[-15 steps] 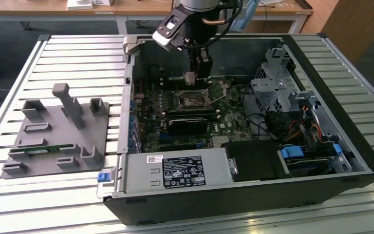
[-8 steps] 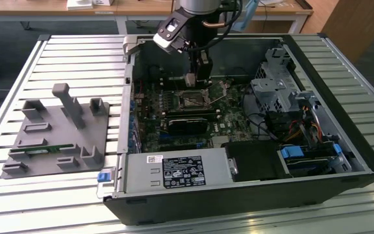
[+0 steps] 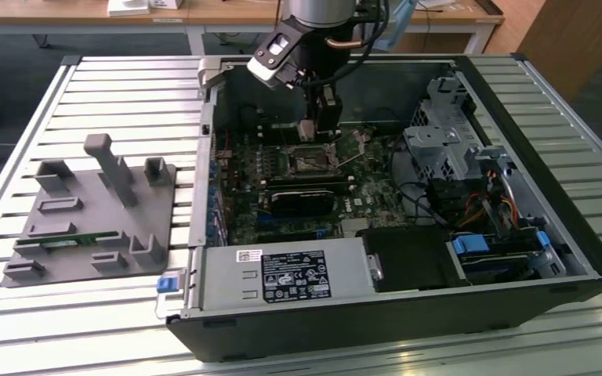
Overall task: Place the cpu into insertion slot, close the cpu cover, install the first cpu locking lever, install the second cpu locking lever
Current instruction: 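Place the cpu into insertion slot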
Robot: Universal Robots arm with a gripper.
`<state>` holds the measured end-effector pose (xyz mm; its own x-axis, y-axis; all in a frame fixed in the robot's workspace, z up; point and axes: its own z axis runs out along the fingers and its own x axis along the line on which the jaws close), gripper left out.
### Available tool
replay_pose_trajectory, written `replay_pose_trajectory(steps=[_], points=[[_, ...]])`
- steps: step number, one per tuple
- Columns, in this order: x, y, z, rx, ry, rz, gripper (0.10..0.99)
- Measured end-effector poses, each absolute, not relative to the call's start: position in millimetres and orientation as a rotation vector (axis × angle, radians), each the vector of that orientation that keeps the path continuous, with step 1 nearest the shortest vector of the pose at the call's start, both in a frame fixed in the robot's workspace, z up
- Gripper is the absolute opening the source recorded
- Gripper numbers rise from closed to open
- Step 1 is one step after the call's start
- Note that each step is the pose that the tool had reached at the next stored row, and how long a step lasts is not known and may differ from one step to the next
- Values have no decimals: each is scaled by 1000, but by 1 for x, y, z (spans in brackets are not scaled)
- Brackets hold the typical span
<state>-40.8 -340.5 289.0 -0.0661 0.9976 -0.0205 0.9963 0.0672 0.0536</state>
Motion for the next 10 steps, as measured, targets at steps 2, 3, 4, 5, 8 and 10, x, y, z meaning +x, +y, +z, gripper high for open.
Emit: replay_pose_trajectory(steps=[2,3,4,5,8,10], points=[[-41,-340,288,2111,2256,38,537],[-41,-340,287,2110,2254,35,537],[-40,-340,287,2109,2252,31,537],[-40,-340,287,2109,2250,29,537],[-40,-340,285,2107,2249,28,537],[-39,-339,283,2107,2249,28,537]])
